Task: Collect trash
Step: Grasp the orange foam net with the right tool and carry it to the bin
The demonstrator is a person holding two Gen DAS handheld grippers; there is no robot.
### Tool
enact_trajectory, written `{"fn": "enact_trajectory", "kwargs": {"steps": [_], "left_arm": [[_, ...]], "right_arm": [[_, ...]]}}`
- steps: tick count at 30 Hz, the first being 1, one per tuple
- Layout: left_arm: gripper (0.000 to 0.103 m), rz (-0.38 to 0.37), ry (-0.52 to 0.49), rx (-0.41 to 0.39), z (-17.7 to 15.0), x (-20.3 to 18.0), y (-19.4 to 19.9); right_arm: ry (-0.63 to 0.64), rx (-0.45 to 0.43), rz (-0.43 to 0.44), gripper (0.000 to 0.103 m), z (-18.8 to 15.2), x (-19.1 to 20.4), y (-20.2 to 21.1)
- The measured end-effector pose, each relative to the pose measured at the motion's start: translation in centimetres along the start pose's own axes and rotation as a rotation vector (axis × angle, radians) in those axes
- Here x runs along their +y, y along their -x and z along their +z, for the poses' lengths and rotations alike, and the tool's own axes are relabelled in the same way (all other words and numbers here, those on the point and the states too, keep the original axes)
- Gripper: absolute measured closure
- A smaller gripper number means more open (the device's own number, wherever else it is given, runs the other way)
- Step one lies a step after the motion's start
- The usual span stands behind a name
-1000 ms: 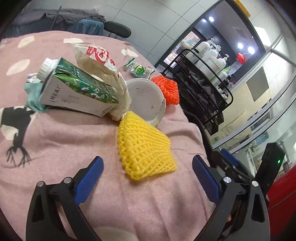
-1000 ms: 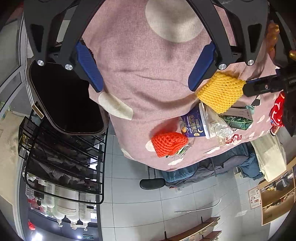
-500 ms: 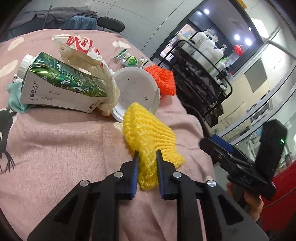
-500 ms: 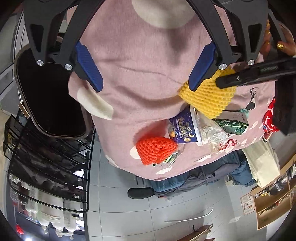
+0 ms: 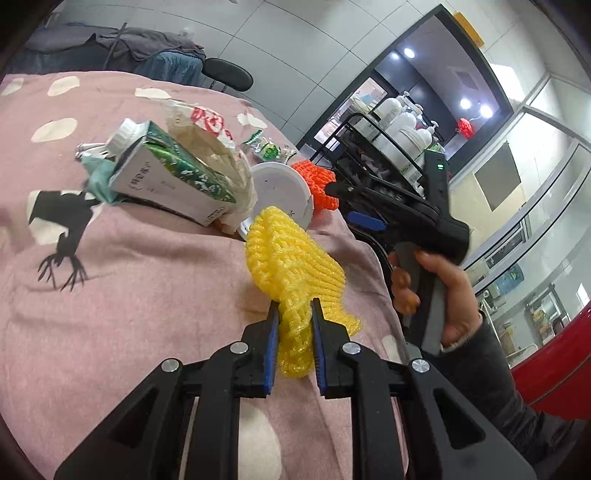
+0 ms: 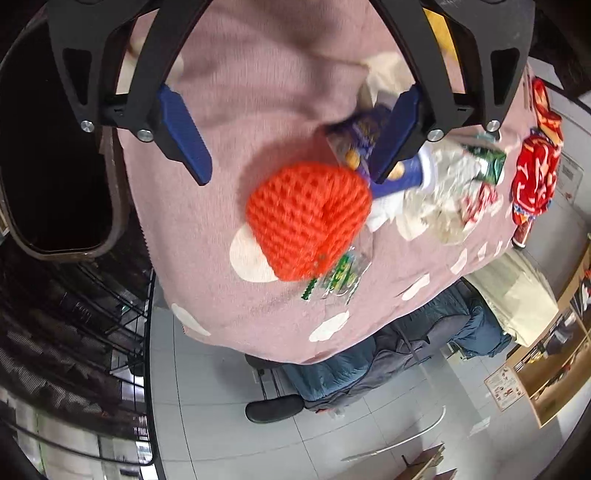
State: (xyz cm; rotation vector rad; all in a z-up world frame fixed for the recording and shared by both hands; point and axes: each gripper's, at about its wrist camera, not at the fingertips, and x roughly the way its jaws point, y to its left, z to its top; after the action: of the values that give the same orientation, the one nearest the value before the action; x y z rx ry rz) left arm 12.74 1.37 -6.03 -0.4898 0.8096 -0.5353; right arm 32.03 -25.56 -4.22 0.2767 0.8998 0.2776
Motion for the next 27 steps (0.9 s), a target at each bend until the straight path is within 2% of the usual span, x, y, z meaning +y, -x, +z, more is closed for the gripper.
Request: {"fn": "enact_trajectory", "kwargs": {"steps": [3, 5, 7, 10, 27], "left_arm": [[0.087, 0.006, 0.008, 0.004, -0.3, 0.6, 0.4], [0.087, 0.006, 0.012, 0.005, -0.4, 0.6, 0.4], [0.087, 0.003, 0.013, 0.006, -0.6, 0.6, 0.5], [0.087, -0.003, 0.012, 0.010, -0.8, 0.4, 0.3], [0.087, -0.048, -0.074, 0.007, -0.6, -3.3, -0.1]], "right_arm": [[-0.039, 0.025, -0.002, 0.032, 0.9, -0.6, -1.8], [-0.033, 0.022, -0.024, 0.046, 1.1, -0.5, -2.4], [-0.026, 0.019, -0.039, 0.069, 1.1, -0.5, -2.4], [-0.061, 0.014, 0.005, 0.078, 0.9, -1.1, -1.8], [-0.055, -0.158, -0.030, 0.080, -3.8, -2.2, 7.0]]}}
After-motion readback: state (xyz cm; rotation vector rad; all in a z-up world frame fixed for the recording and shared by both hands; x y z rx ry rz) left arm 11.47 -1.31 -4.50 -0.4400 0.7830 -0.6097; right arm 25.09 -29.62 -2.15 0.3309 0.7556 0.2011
